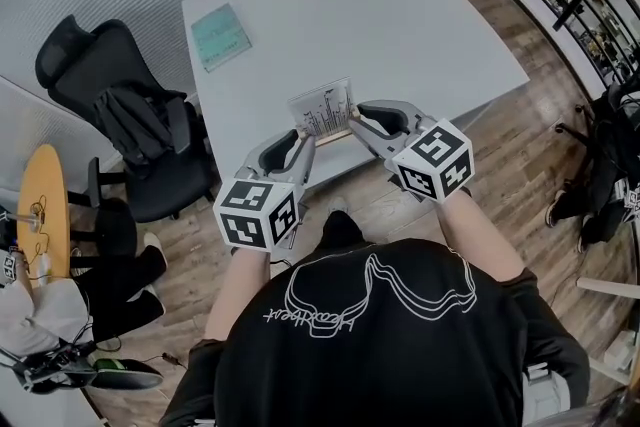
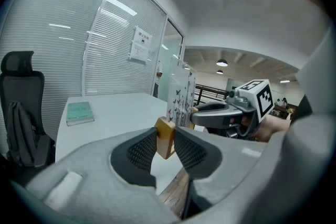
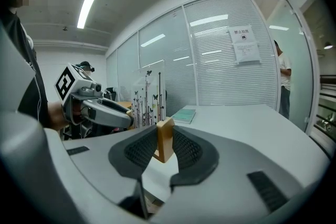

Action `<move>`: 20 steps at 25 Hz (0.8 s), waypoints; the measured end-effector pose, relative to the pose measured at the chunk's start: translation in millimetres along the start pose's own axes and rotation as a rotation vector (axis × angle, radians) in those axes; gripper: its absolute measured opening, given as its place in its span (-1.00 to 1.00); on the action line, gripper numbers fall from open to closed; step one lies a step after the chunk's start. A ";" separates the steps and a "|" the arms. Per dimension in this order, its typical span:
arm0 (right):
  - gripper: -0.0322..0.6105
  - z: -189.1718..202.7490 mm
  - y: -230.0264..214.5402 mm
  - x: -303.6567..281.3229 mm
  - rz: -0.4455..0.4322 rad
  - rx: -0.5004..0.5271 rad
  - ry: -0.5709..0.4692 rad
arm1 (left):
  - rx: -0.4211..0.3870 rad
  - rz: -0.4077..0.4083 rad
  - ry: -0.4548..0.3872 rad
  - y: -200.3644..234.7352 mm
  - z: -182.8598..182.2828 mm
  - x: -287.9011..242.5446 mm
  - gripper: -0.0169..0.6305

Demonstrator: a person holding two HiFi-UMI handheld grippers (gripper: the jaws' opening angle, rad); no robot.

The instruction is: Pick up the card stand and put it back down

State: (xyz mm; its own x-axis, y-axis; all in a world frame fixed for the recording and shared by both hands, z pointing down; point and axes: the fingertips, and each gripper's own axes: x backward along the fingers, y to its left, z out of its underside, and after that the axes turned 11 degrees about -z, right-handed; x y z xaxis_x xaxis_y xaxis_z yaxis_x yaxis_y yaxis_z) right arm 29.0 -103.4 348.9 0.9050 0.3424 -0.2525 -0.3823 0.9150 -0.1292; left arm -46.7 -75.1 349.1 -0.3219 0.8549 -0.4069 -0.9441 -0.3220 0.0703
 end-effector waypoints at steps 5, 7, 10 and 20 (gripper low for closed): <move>-0.60 0.1 -2.5 -0.2 0.005 0.002 0.005 | 0.003 0.001 0.003 0.5 -1.4 -2.8 -0.61; -0.60 -0.1 -4.3 -1.3 0.004 0.003 0.005 | 0.001 0.002 0.006 1.3 -1.7 -4.3 -0.61; -0.60 -1.4 -6.7 -6.7 0.004 0.010 0.008 | -0.001 -0.001 0.008 6.4 -2.3 -6.8 -0.61; -0.60 -2.3 -36.6 -35.9 0.006 0.002 0.023 | -0.001 -0.010 0.020 33.2 -7.8 -38.1 -0.61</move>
State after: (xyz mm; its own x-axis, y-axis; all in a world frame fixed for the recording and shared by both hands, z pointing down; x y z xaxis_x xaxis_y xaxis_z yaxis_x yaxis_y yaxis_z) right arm 10.0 -149.7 360.5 0.8983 0.3427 -0.2749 -0.3869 0.9136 -0.1255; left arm -65.3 -121.5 359.8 -0.3111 0.8495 -0.4261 -0.9472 -0.3140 0.0655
